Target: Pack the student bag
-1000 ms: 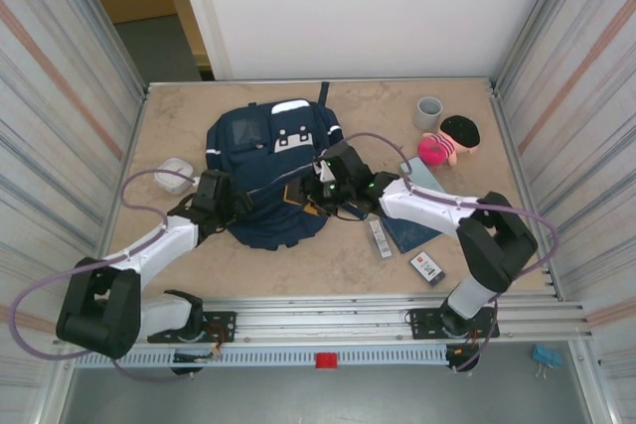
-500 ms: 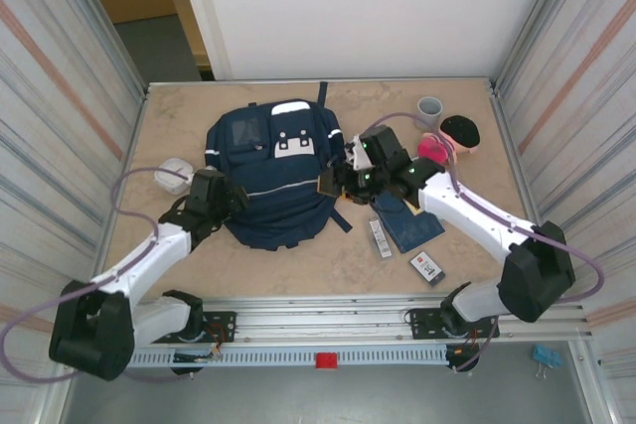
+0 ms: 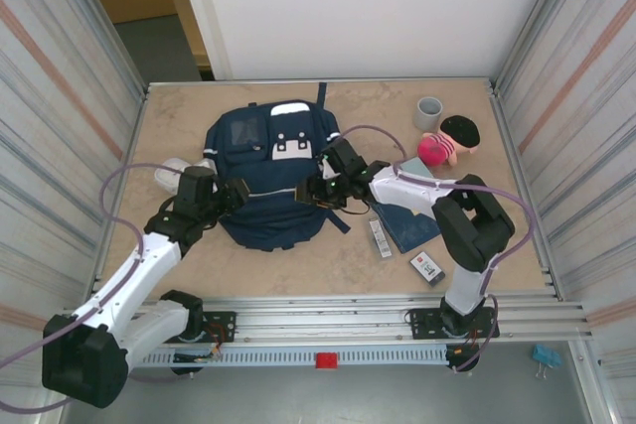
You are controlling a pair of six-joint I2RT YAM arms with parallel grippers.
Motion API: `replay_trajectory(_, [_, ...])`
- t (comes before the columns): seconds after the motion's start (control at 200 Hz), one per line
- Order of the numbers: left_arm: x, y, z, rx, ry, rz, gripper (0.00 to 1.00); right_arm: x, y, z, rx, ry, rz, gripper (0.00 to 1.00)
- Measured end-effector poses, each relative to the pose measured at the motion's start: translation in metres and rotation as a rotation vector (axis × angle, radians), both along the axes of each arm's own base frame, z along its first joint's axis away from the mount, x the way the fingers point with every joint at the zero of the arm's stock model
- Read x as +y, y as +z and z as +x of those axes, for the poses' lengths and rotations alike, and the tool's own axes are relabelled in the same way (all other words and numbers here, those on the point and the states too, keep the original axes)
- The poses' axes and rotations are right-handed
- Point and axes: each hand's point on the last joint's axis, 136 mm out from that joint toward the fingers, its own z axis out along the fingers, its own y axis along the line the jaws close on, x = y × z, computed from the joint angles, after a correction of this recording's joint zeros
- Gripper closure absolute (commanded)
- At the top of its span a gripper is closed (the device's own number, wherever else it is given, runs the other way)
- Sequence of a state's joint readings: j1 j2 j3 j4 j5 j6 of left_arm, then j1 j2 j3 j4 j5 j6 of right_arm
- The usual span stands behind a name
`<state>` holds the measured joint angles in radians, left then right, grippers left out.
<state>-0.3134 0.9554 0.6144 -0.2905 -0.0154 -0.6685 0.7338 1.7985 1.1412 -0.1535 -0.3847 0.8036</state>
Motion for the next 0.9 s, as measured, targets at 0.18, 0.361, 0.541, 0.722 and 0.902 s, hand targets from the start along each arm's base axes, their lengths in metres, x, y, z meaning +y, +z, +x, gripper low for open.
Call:
replay_trajectory(0.18, [-0.014,-0.002,-0.003,0.009,-0.061,-0.003,0.41,0.003,0.012,-0.004,-0.019,0.019,0.006,0.42])
replay_trajectory(0.361, [-0.030,0.013,0.000,-0.022,-0.110,-0.009,0.41,-0.045,0.063,-0.003,-0.089,-0.011,0.004,0.39])
replay_trajectory(0.541, [-0.044,0.018,-0.003,-0.034,-0.153,-0.012,0.41,-0.155,0.056,-0.006,-0.068,-0.215,-0.062,0.35])
replay_trajectory(0.722, [-0.050,0.015,-0.005,-0.025,-0.171,-0.005,0.41,-0.225,-0.011,-0.040,0.140,-0.359,-0.184,0.34])
replay_trajectory(0.902, [-0.051,0.015,-0.003,-0.030,-0.170,-0.007,0.41,-0.248,-0.036,-0.055,0.209,-0.427,-0.205,0.34])
